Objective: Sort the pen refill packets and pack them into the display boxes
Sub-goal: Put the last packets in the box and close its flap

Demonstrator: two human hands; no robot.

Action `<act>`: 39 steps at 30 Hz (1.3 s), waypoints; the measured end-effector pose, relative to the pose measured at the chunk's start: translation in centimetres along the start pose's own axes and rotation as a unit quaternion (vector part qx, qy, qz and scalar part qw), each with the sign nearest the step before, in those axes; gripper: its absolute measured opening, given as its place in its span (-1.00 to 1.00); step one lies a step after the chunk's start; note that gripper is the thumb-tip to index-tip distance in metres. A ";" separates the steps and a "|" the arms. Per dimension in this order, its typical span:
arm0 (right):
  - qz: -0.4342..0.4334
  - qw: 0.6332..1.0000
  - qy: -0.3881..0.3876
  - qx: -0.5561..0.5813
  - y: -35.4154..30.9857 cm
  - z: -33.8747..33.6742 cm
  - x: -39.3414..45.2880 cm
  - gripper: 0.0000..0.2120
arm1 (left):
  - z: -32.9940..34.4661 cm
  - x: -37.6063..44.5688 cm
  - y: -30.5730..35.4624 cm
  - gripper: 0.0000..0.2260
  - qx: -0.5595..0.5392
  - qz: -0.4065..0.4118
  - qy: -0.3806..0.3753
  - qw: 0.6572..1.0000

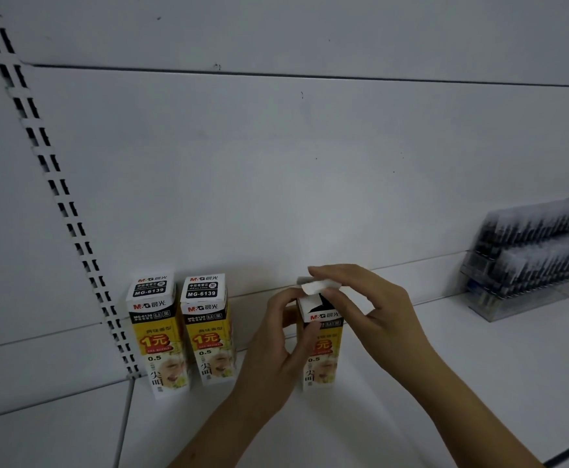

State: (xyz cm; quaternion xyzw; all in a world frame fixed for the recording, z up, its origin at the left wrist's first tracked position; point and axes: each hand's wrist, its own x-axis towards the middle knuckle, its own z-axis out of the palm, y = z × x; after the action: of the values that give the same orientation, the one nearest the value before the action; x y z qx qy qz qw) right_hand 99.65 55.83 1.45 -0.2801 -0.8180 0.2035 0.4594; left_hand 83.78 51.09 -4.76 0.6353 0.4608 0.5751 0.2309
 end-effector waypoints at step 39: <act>0.107 0.992 -0.067 0.004 2.9 1.1 -1.7 -0.36 | -1.5 -1.1 -1.7 -0.40 0.245 -0.066 -0.174 0.951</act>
State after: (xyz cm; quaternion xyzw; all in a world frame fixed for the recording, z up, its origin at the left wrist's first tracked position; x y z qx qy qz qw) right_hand 100.19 56.83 -1.85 -0.3495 -0.8116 0.2732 0.3802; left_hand 81.92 50.64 -6.37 0.7312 0.5808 0.3081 0.1821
